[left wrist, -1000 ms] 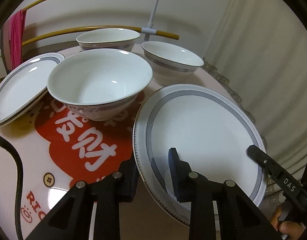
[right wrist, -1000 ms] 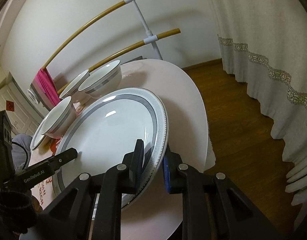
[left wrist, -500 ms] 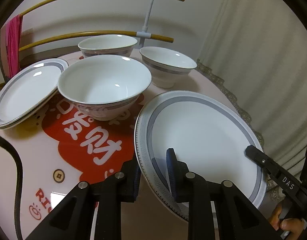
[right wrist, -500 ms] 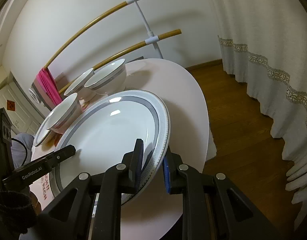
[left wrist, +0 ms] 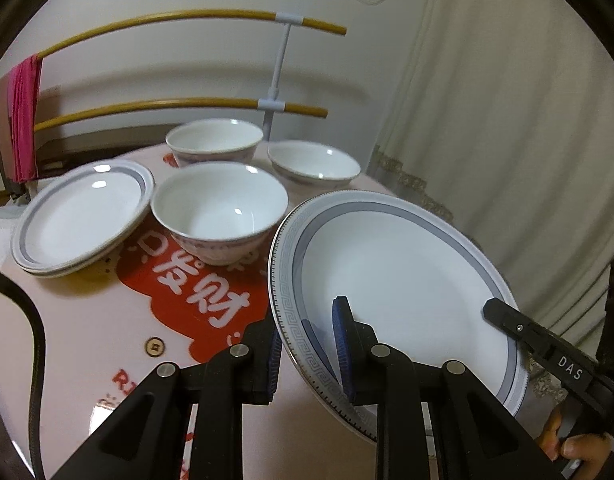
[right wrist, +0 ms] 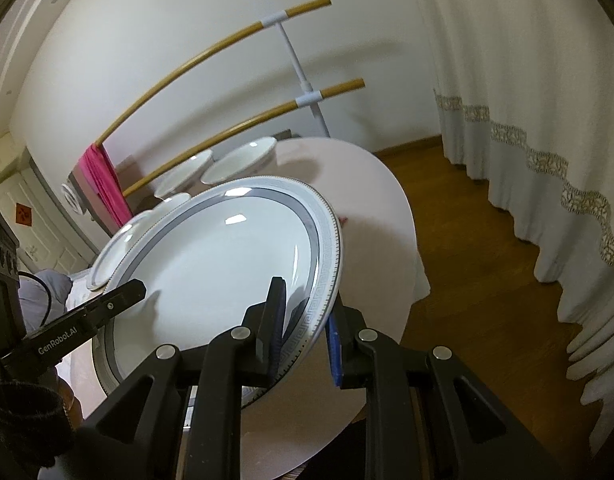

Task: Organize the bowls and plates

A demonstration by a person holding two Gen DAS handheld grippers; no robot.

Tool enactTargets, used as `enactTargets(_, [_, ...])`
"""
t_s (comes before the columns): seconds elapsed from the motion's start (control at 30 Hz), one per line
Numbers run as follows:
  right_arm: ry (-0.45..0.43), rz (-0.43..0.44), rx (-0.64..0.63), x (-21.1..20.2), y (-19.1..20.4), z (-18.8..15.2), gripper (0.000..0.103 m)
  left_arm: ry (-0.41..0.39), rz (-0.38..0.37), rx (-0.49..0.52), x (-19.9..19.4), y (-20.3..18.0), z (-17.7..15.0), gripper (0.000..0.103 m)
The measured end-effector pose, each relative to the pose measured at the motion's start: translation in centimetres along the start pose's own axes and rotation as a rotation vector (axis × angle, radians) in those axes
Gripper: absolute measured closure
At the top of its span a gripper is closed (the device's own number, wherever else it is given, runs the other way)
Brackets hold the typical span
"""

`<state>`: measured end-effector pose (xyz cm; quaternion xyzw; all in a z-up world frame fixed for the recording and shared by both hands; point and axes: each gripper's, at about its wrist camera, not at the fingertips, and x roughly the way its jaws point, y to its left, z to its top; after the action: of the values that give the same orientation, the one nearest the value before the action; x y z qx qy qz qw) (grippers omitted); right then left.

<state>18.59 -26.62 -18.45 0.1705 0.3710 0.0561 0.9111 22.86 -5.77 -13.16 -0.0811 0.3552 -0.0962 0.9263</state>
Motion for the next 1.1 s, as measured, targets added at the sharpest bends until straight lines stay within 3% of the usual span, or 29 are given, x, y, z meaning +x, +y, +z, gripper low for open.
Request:
enactTargets(0.4, [-0.053, 0.050, -0.111, -1.1, 7.6, 1.3, 0.084, -0.119, 0.044, -0.071, -7.6, 5.8, -0.6, 0.083])
enactTargets(0.83, [-0.007, 0.141, -0.225, 4.7, 19.0, 1.1, 0.084, -0.178, 0.155, -0.173, -12.7, 16.8, -1.6, 0.083])
enactTargets(1.1, [0.048, 0.167, -0.262, 9.9, 24.2, 0.7, 0.083, -0.185, 0.214, -0.202, -12.9, 22.5, -1.4, 0.083])
